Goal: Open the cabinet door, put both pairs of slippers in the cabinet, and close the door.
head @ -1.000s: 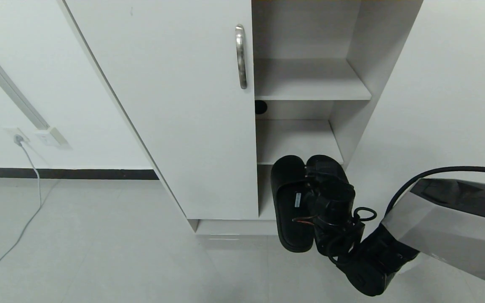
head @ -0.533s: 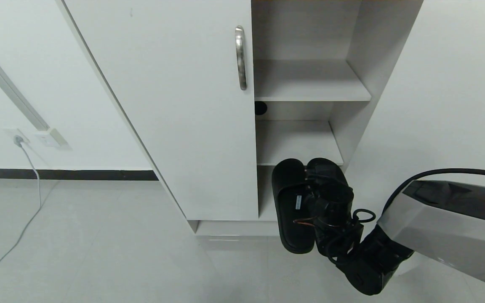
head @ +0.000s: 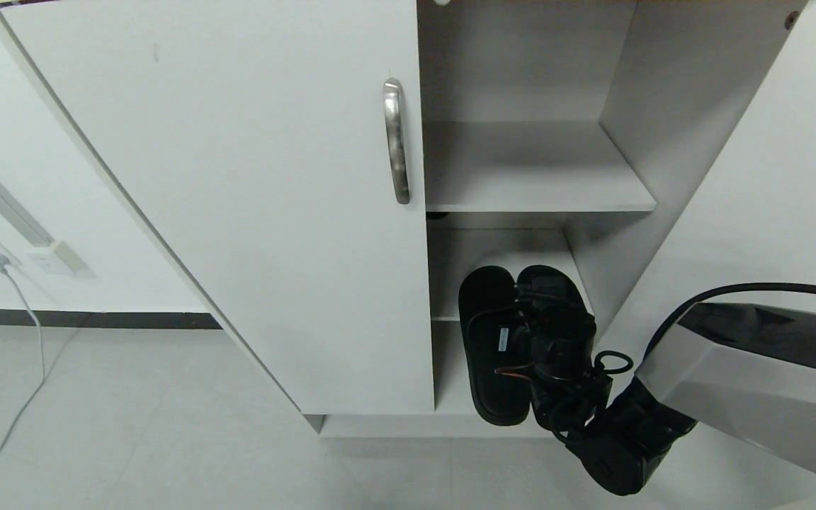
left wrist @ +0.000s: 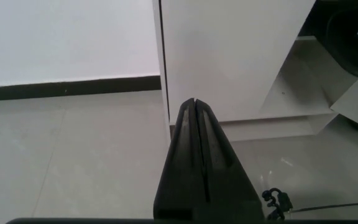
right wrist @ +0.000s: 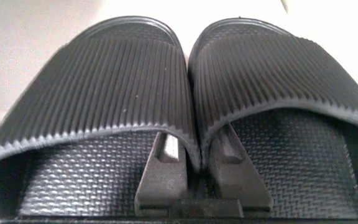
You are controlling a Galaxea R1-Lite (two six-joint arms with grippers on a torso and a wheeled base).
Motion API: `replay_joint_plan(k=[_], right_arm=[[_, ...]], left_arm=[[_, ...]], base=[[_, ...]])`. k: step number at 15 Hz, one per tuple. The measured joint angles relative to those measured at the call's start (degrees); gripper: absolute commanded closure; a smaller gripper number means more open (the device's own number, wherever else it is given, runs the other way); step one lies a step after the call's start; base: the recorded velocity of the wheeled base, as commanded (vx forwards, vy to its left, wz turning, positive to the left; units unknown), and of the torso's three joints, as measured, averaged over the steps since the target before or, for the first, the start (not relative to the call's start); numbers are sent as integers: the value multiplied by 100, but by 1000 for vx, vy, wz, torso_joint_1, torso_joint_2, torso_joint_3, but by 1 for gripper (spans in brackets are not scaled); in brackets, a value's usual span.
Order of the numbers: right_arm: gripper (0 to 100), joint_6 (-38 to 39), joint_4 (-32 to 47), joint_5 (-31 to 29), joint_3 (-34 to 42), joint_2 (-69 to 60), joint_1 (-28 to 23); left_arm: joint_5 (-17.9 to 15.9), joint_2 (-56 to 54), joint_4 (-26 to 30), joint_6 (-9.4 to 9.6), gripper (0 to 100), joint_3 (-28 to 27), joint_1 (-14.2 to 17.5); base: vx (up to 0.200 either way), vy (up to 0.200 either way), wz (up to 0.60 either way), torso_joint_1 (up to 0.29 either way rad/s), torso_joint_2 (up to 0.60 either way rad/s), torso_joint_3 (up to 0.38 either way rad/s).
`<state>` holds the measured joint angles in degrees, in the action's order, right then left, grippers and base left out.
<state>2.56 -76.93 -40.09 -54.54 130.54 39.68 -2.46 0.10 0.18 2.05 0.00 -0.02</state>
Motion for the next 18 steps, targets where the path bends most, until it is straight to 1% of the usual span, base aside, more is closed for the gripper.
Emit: replay_joint_plan(k=[3, 5, 8, 11, 16, 18], right_arm=[[100, 4, 27, 30, 27, 0, -2], [100, 6, 51, 211, 7, 20, -68], [100, 15, 174, 233, -288, 144, -234], [100, 26, 512, 230, -709, 304, -352], [100, 45, 1393, 230, -1919, 563, -413], [100, 45, 1574, 230, -2198, 627, -460]], left_arm=[[0, 0, -2, -9, 100, 0, 2], [1, 0, 0, -9, 100, 0, 2], [1, 0, 0, -11, 100, 0, 2], [0, 0, 0, -13, 100, 0, 2], [1, 0, 0, -11, 100, 0, 2], [0, 0, 0, -11, 100, 0, 2]], base=[[0, 0, 0, 0, 0, 0], [0, 0, 0, 0, 0, 0], [0, 0, 0, 0, 0, 0], [0, 0, 0, 0, 0, 0], [0, 0, 0, 0, 0, 0], [0, 0, 0, 0, 0, 0]])
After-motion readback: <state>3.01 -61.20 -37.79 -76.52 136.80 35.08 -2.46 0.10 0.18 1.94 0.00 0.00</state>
